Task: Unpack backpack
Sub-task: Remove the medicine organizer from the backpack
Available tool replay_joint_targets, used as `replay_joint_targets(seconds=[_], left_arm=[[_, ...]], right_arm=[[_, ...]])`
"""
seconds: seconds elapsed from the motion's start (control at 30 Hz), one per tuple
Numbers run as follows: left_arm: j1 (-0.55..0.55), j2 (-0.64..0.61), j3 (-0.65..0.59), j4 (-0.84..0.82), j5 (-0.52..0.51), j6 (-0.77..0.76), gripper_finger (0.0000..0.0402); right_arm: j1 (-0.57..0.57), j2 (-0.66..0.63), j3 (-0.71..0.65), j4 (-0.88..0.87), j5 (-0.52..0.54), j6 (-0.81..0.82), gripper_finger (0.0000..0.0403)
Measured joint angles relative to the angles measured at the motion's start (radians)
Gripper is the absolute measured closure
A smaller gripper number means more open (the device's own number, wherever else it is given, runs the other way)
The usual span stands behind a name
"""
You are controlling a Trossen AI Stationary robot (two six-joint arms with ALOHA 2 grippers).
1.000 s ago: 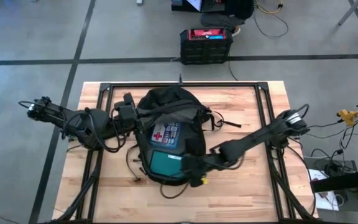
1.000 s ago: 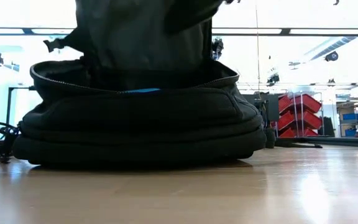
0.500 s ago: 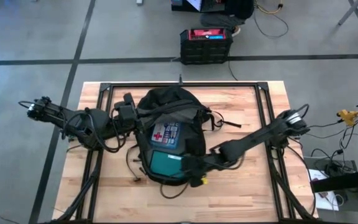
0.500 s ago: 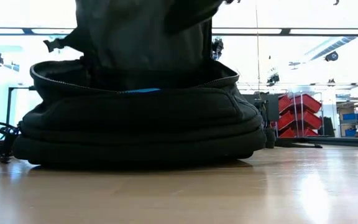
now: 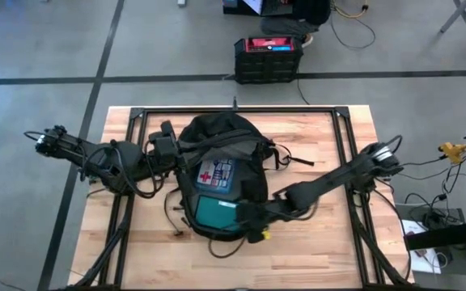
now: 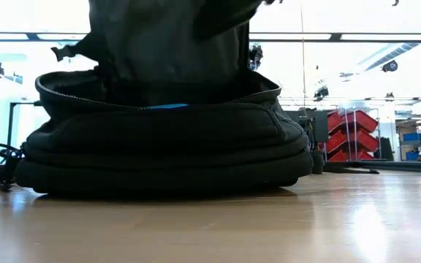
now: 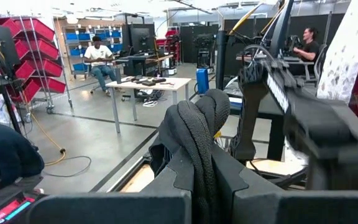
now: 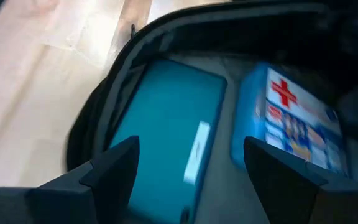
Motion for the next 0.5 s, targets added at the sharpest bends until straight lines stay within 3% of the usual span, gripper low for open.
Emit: replay_joint_targets(seconds=[0.5], left_arm=[[0.000, 0.000, 0.002, 0.001, 0.002, 0.002, 0.0400]], right_arm=[[-0.001, 0.002, 0.000, 0.003, 0.000, -0.007, 0.0130]])
